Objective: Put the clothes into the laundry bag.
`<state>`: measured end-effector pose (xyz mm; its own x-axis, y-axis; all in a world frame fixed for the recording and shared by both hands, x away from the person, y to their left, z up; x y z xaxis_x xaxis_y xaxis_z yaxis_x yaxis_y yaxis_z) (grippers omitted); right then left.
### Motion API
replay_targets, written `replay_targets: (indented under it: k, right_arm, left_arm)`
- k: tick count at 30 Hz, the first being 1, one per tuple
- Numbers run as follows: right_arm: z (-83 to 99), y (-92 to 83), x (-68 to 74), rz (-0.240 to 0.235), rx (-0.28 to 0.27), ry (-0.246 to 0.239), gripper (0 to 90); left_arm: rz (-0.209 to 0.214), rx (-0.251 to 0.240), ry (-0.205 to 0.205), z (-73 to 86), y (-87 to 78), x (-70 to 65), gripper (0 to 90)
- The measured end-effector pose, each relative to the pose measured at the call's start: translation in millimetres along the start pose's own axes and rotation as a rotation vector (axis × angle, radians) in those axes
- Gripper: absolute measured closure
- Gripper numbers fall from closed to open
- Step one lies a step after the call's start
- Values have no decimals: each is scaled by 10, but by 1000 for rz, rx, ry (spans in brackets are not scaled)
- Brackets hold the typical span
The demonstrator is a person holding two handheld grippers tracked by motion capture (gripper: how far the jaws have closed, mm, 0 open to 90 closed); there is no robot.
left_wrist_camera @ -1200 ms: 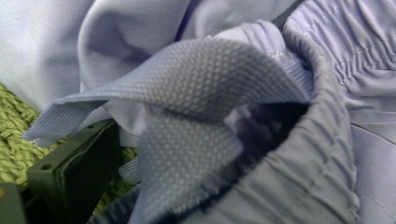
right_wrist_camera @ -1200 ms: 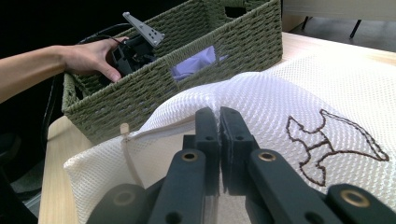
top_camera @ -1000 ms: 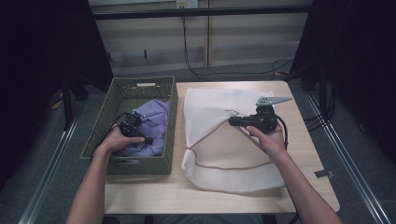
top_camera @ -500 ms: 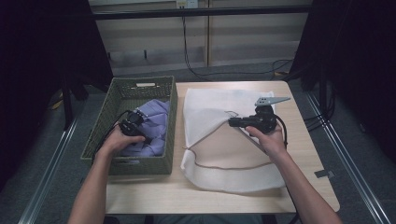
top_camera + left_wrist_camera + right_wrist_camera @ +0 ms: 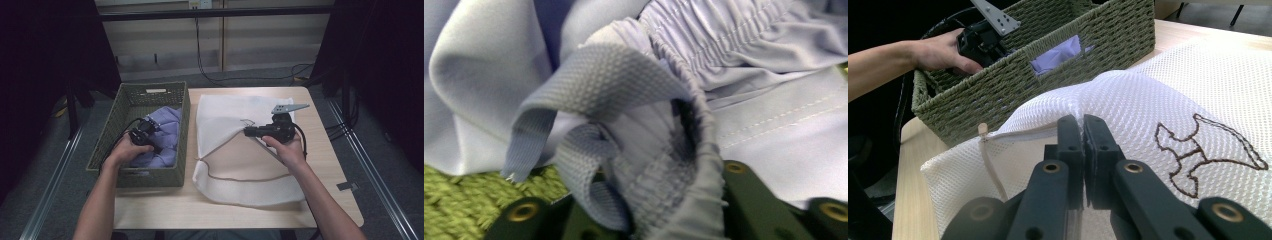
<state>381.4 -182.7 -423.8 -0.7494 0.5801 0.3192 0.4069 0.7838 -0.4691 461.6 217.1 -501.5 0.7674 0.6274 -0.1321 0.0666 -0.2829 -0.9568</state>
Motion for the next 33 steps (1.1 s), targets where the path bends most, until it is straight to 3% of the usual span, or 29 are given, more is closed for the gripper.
replay_targets:
  k: [3, 5, 7, 8, 10, 11, 12, 14, 19, 23, 26, 29, 33]
  right_arm:
    - [1, -2, -5, -1, -2, 3, 876]
    - [-1, -9, -12, 0, -5, 4, 876]
    - [-1, -13, -12, -1, -6, 6, 875]
    - [-1, -16, -11, -2, -7, 8, 874]
    - [-2, -26, -13, -2, -11, 6, 875]
    - [-2, -26, -13, -2, -11, 6, 875]
    - [-1, -30, -14, -2, -11, 7, 875]
    - [2, -34, -13, 0, -11, 11, 875]
    - [3, -43, -9, -2, -13, 7, 875]
    - [-3, -59, -17, 1, -25, 12, 875]
    - [-4, -65, -12, 1, -28, 14, 877]
    - [-6, -68, -15, -4, -34, 17, 876]
    - [-4, -62, -21, -7, -34, 16, 877]
  left_arm:
    - [-5, -19, 3, -2, -45, 2, 775]
    - [15, -52, -3, -3, -103, -2, 781]
    - [32, -111, -6, 2, -169, -14, 782]
    - [62, -143, -10, 12, -198, -25, 784]
    - [42, -158, -19, 22, -260, -37, 785]
    - [44, -165, 17, 24, -303, -28, 785]
    - [36, -185, 20, 21, -345, -30, 786]
    - [37, -226, 16, 20, -422, -31, 786]
    - [18, -373, -48, 54, -588, -38, 785]
    - [-14, -447, -50, 78, -708, -60, 785]
    - [-7, -507, -58, 86, -804, -83, 786]
    - [18, -600, -60, 93, -917, -112, 785]
    - [-3, -666, -59, 94, -1032, -133, 786]
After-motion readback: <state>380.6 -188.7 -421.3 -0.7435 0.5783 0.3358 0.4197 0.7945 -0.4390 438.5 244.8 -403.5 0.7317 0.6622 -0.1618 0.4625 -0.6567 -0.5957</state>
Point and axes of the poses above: each handheld gripper's, and its own axes: y roughly forward along the jaws, z roughly out of its underside, x roughly to its left, the point moved 4 cm from there along y, roughly forward along the jaws, and after that the axes turned 4 degrees about x, right-handed, at the moved point
